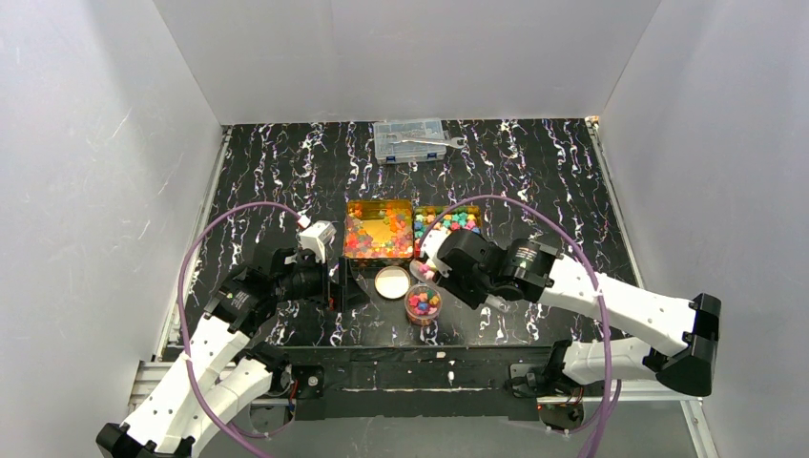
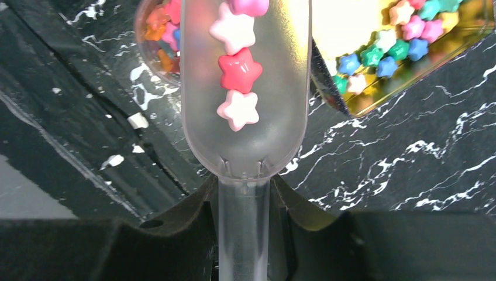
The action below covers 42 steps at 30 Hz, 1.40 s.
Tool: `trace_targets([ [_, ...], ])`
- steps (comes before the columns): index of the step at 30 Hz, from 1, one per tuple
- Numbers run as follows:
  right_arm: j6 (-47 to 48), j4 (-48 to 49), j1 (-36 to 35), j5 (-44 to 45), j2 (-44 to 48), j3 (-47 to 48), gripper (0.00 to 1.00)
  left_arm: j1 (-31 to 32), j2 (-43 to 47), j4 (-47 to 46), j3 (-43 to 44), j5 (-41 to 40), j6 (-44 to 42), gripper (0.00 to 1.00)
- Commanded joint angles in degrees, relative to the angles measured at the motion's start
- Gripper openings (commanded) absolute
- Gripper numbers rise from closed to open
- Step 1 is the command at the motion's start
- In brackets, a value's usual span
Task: Pack the candies
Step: Place the fake candies in the packing bottle.
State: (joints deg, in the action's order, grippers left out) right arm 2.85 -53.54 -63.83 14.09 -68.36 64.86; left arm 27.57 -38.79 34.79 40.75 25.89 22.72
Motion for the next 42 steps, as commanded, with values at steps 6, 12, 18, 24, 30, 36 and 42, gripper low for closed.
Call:
trace_targets([
  [6, -18.4, -9.36, -7.71, 3.14, -0.73, 4.37, 0.01, 0.2, 0.85, 1.07, -0.04, -1.14, -0.26, 0.98],
  [12, -23.52, -12.3, -11.84, 2.09, -1.7, 3.83, 0.01, 0.2, 0.99, 1.07, 0.03, -1.28, -0.21, 0.98],
  [18, -27.12, -16.33, -12.81, 1.15, -4.75, 5.4, 0.01, 0.2, 1.25, 1.15, 0.02, -1.28, -0.18, 0.98],
  [24, -28.25, -19.21, -12.81, -0.77, -8.64, 8.09, 0.01, 0.2, 1.35, 1.07, 0.01, -1.0, -0.27, 0.98],
  [30, -28.13, -21.11, -12.72, -1.65, -12.4, 10.28, 0.01, 0.19, 1.52, 1.14, 0.03, -1.07, -0.26, 0.98],
  [36, -27.46, -24.06, -11.51, -2.27, -16.06, 12.69, 0.01, 0.2, 1.58, 1.07, 0.02, -0.5, -0.39, 0.98],
  [42, -26.65, -25.44, -9.12, -3.43, -17.83, 14.55, 0.01, 0.18, 1.87, 1.07, 0.11, -0.11, -0.48, 0.98],
])
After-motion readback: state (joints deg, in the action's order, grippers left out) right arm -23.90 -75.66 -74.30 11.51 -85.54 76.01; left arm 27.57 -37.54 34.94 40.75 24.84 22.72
